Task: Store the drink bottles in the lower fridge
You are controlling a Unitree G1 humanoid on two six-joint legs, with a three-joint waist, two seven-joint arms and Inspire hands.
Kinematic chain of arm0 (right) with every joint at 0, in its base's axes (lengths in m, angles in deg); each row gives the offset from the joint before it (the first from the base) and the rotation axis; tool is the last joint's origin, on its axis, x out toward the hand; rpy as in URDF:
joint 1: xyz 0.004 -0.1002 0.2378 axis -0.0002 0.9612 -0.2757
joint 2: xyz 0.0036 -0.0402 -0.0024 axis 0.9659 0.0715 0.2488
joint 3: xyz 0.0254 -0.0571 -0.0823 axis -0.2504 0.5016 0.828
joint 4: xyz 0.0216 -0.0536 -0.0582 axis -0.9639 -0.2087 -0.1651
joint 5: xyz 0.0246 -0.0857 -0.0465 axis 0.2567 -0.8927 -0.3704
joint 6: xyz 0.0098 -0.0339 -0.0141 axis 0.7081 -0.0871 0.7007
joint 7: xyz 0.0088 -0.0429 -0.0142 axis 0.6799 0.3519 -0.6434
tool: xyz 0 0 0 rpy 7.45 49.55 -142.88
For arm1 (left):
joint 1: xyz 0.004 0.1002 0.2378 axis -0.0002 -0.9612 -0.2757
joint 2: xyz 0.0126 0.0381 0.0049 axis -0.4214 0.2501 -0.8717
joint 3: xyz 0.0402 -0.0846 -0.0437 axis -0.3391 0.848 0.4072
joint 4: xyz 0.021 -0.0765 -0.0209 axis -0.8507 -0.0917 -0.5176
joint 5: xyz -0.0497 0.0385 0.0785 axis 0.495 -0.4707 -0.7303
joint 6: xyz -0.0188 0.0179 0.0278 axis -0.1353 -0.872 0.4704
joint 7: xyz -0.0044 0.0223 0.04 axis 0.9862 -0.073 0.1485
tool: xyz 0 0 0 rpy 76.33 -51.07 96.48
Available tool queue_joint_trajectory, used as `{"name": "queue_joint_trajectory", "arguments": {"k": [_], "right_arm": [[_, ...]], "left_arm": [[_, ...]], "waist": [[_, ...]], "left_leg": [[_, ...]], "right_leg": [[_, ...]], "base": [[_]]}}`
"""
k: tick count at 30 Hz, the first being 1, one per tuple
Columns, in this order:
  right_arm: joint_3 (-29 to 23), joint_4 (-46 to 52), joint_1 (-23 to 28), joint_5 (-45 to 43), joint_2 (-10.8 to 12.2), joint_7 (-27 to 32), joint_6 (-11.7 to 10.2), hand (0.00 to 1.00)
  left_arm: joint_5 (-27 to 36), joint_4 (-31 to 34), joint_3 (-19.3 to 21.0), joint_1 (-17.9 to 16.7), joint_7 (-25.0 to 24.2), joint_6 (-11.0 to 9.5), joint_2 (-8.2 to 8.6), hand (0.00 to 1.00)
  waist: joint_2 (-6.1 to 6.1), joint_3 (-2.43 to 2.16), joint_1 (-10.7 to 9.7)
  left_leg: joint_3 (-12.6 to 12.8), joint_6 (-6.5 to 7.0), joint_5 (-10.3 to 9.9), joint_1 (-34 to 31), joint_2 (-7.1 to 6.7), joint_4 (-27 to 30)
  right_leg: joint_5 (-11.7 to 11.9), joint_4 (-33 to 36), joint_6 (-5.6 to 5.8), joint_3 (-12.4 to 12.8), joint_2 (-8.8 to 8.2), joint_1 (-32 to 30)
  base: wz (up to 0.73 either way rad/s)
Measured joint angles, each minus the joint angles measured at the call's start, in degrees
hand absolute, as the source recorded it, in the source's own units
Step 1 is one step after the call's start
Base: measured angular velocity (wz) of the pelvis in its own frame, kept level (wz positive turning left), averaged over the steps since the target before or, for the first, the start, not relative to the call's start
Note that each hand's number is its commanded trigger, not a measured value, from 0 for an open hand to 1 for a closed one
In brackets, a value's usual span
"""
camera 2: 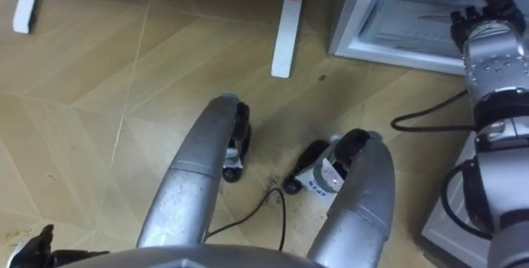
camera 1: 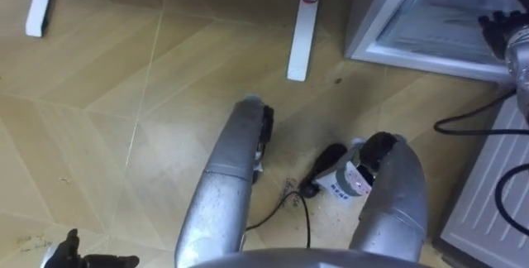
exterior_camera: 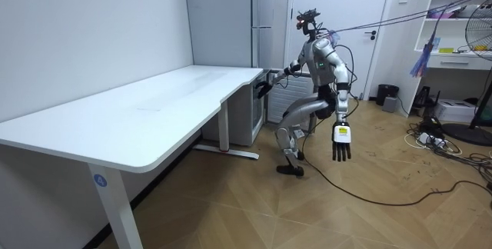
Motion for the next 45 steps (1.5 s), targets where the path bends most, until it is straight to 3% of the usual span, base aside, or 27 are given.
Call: {"name": "queue_joint_trajectory", "arguments": {"k": [7, 10, 14, 17, 19, 20, 21, 23, 24, 28, 31, 33, 36, 39, 45], "right_arm": [[0.23, -1.14, 1.32, -0.81, -0.01, -1.31, -0.51, 0.0], [1.07, -6.05, 3.07, -2.7, -0.13, -7.73, -0.31, 0.0], [5.38, -10.9, 8.06, -10.27, -1.25, -19.29, 1.69, 0.0], [8.56, -12.05, 12.67, -17.89, -2.63, -27.0, 3.29, 0.0], [9.41, -15.3, 15.21, -23.35, -2.65, -31.15, 3.81, 0.0], [9.54, -16.59, 17.87, -27.26, -2.64, -33.23, 4.28, 0.0], [9.52, -17.13, 19.12, -29.13, -2.63, -34.05, 4.64, 0.0], [10.07, -19.82, 23.68, -34.91, -2.3, -36.97, 5.85, 0.0], [10.59, -20.39, 24.57, -35.1, -2.16, -37.5, 6.17, 0.0], [11.39, -21.91, 29.82, -36.36, 0.27, -41.26, 6.26, 0.0], [11.31, -21.96, 32.43, -37.59, 3.56, -42.69, 7.07, 0.0], [11.17, -23.34, 32.79, -38.49, 7.0, -43.39, 7.35, 0.0], [10.56, -23.83, 33.46, -38.97, 10.08, -44.62, 7.3, 0.0], [7.43, -23.73, 36.02, -41.83, 11.31, -44.85, 7.24, 0.0], [4.49, -21.2, 40.02, -45.0, 13.73, -44.2, 6.74, 0.0]], "left_arm": [[-1.28, 0.03, -0.97, 0.15, -0.8, -0.5, 0.02, 0.0], [-1.22, 0.6, -2.34, 0.37, -2.42, 0.36, 0.01, 0.0], [-0.81, 0.36, -2.6, 1.07, -4.36, 0.69, -0.34, 0.0], [-0.92, -0.37, -2.63, 1.53, -4.8, 0.76, -0.36, 0.0], [-0.88, -2.52, -2.82, 2.93, -5.53, 0.72, -0.34, 0.0], [-0.75, -3.49, -2.71, 3.58, -5.69, 0.71, -0.39, 0.0], [-0.71, -3.79, -2.69, 3.74, -5.74, 0.75, -0.38, 0.0], [-0.66, -5.11, -2.84, 4.19, -6.81, 1.0, -0.17, 0.0], [-0.67, -5.5, -2.92, 4.41, -7.03, 1.06, -0.14, 0.0], [-0.76, -7.94, -2.8, 6.72, -7.8, 0.94, 0.59, 0.0], [-0.74, -9.6, -2.3, 8.75, -7.64, 0.44, 2.34, 0.0], [-0.71, -9.72, -2.35, 8.66, -7.53, 0.07, 4.12, 0.0], [-0.86, -9.97, -2.23, 8.61, -7.44, -0.67, 6.18, 0.0], [-1.24, -11.03, -1.02, 8.42, -7.42, -1.09, 8.38, 0.0], [-1.31, -12.39, 0.09, 7.72, -6.48, -1.01, 9.33, 0.0]], "waist": [[1.35, -0.05, 1.16], [1.88, -0.22, 2.27], [1.94, -0.35, 2.19], [1.99, -0.47, 2.04], [2.16, -0.85, 1.79], [2.17, -1.35, 1.64], [2.18, -1.44, 1.6], [2.75, -1.84, 1.36], [2.84, -1.87, 1.24], [3.17, -1.93, 0.27], [3.27, -1.98, -0.18], [3.1, -1.91, -2.1], [3.0, -1.87, -4.26], [2.98, -1.93, -5.57], [2.1, -2.32, -6.41]], "left_leg": [[-1.84, -0.28, 0.15, 3.82, -0.55, -3.67], [-1.85, -0.34, 0.19, 7.05, -0.1, -7.42], [-2.38, -1.44, 0.85, 11.5, -0.81, -13.14], [-2.77, -1.51, 0.96, 15.08, -0.64, -16.23], [-3.59, -1.5, 1.0, 17.11, -0.6, -18.14], [-3.96, -1.42, 1.09, 18.22, -0.54, -19.37], [-3.92, -1.24, 1.29, 18.94, -0.35, -19.99], [-3.49, -0.38, 3.97, 21.81, 0.36, -22.27], [-3.41, -0.08, 4.65, 22.47, 0.34, -22.74], [-3.26, 0.33, 5.6, 26.31, 0.29, -26.2], [-2.72, 0.81, 5.68, 29.8, 0.49, -29.64], [-1.66, 1.15, 5.7, 33.3, 0.35, -32.74], [-0.69, 1.36, 5.8, 36.4, 0.43, -35.8], [0.53, 1.47, 5.77, 40.43, 0.65, -38.84], [3.2, 1.3, 5.93, 49.27, 1.7, -45.14]], "right_leg": [[-0.22, -4.7, 0.31, -3.04, 0.37, 5.77], [-0.21, -8.52, 1.26, -3.12, 1.78, 8.93], [0.42, -14.21, 2.57, -4.17, 2.89, 13.76], [0.79, -17.77, 3.26, -5.24, 3.67, 17.93], [1.23, -20.44, 4.07, -6.27, 4.45, 20.83], [1.59, -22.0, 4.57, -7.08, 4.7, 22.58], [2.0, -22.82, 4.78, -7.07, 5.06, 23.35], [6.29, -26.06, 2.92, -6.84, 6.62, 26.64], [6.3, -26.31, 3.03, -6.68, 6.76, 27.26], [7.29, -30.33, 4.14, -6.71, 7.79, 30.77], [8.16, -34.35, 5.23, -6.35, 8.97, 33.92], [8.48, -36.94, 5.93, -6.01, 9.32, 36.83], [8.83, -39.81, 6.66, -5.56, 9.42, 39.26], [9.26, -42.8, 7.42, -5.08, 10.15, 42.68], [10.34, -48.98, 8.15, -3.6, 11.84, 49.93]], "base": [[0.09], [0.07], [0.17], [0.1], [0.21], [0.29], [0.32], [0.21], [0.08], [-0.05], [-0.08], [-0.08], [-0.08], [-0.1], [-0.19]]}}
